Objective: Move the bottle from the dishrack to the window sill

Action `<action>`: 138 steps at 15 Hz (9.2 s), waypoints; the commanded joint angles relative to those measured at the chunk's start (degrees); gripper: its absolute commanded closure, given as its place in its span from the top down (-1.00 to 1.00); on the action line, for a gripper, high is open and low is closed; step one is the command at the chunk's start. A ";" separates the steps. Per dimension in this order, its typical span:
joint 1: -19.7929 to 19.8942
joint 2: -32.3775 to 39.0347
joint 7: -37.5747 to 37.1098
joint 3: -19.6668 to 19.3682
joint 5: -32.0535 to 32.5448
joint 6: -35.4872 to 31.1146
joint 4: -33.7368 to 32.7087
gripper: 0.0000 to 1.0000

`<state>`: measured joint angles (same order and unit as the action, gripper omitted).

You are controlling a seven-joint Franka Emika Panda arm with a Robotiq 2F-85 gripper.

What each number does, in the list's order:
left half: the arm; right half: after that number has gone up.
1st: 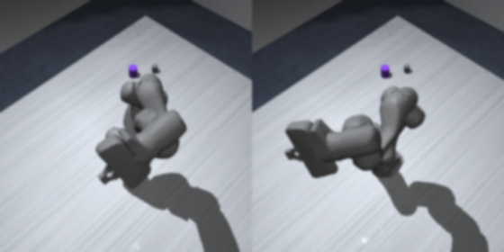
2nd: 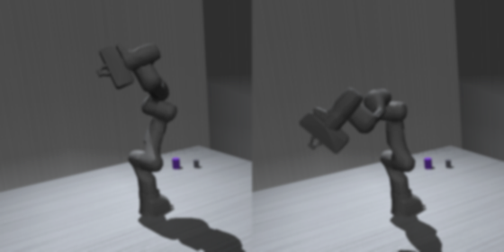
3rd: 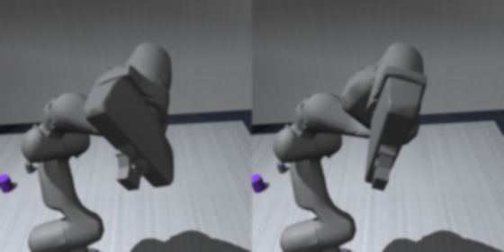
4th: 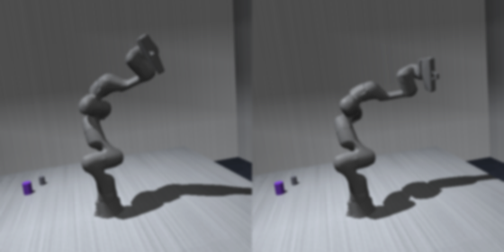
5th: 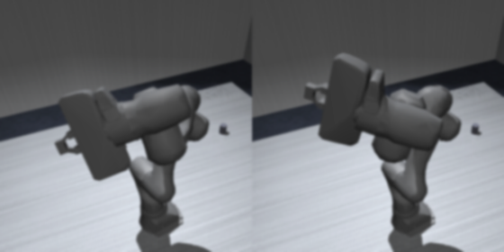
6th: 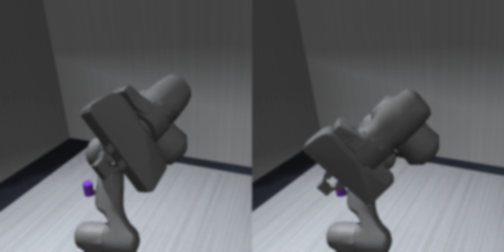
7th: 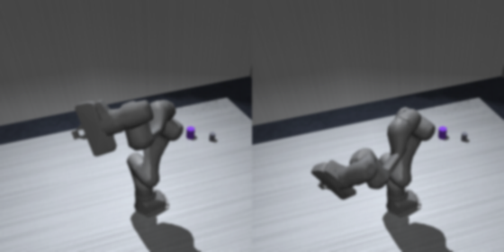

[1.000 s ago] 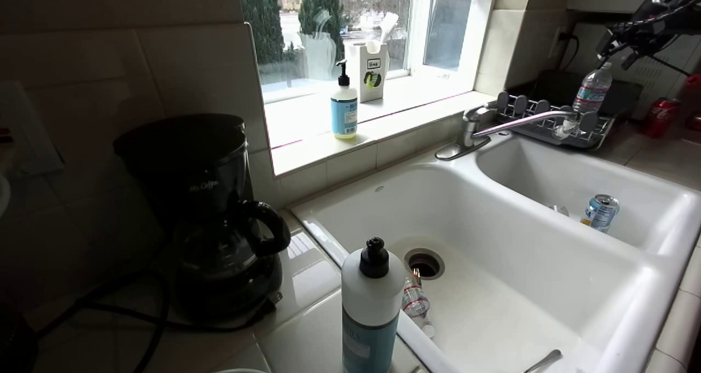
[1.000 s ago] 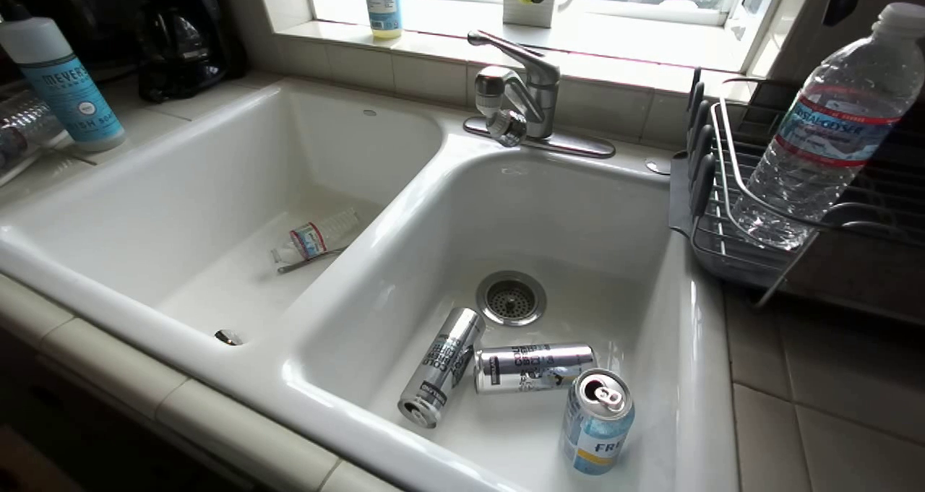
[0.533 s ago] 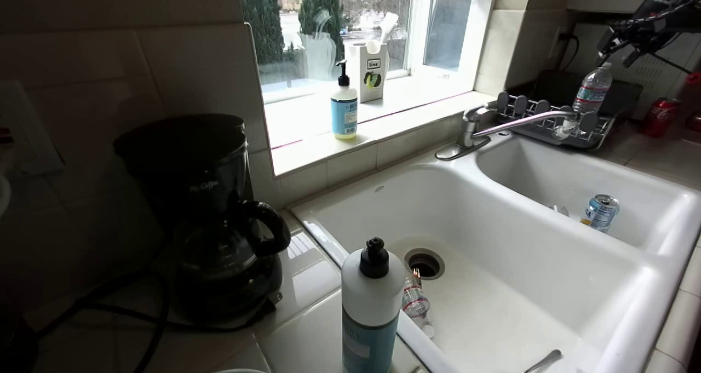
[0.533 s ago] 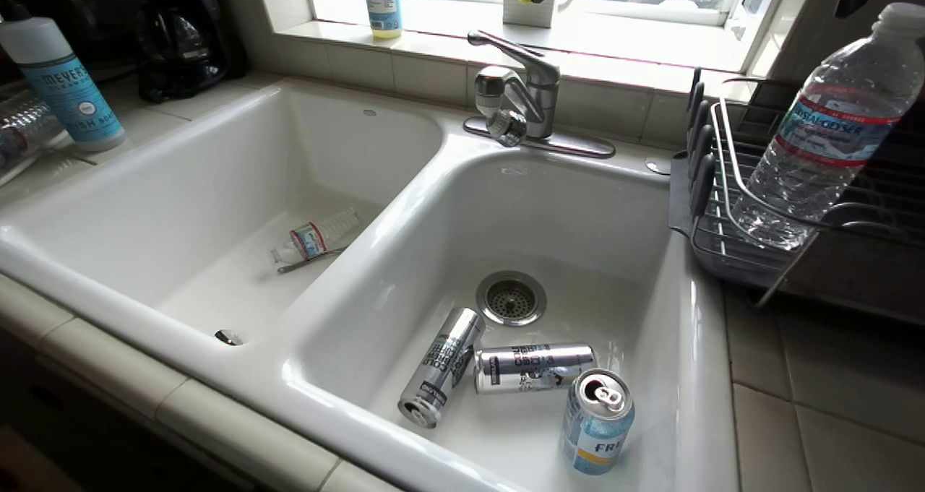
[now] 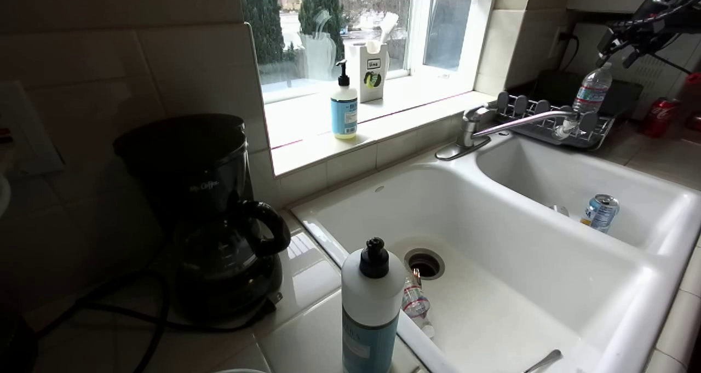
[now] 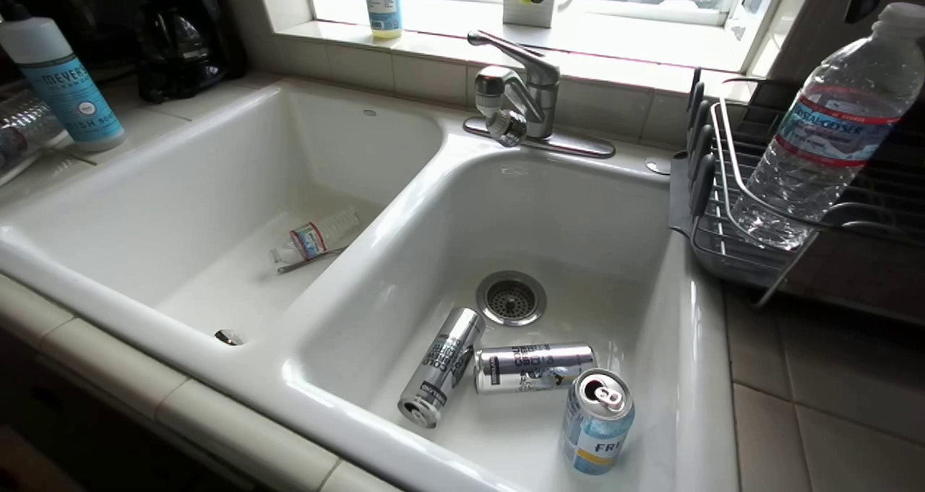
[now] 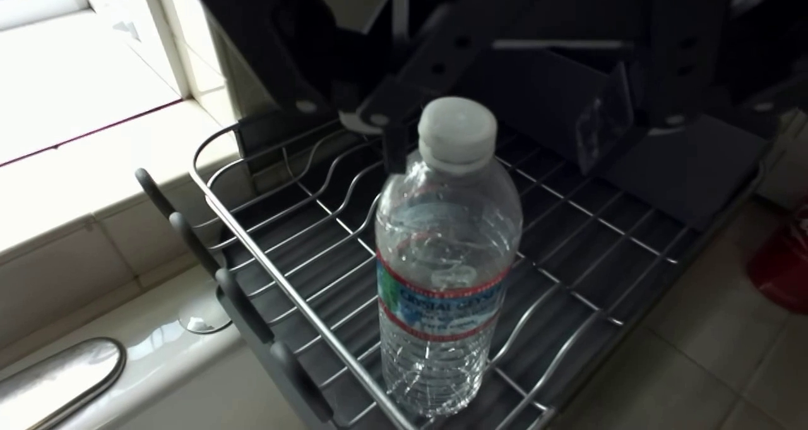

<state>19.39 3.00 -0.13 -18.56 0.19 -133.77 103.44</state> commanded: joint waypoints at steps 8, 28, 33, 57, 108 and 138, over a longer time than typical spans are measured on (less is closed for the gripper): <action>-0.13 1.57 -1.21 0.01 0.07 -1.10 -1.64 0.15; -1.44 -6.06 1.00 1.17 1.26 3.37 -1.17 -0.84; -2.69 -11.06 1.33 2.63 4.74 6.31 -4.06 -0.84; -11.38 -2.33 11.35 8.66 -5.05 3.33 -14.71 -0.84; -5.58 27.99 27.24 16.32 -10.49 10.69 -43.80 0.27; -5.96 6.35 37.46 16.04 -9.75 34.05 -38.87 1.00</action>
<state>13.42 9.36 37.33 -2.52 -9.56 -99.72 64.57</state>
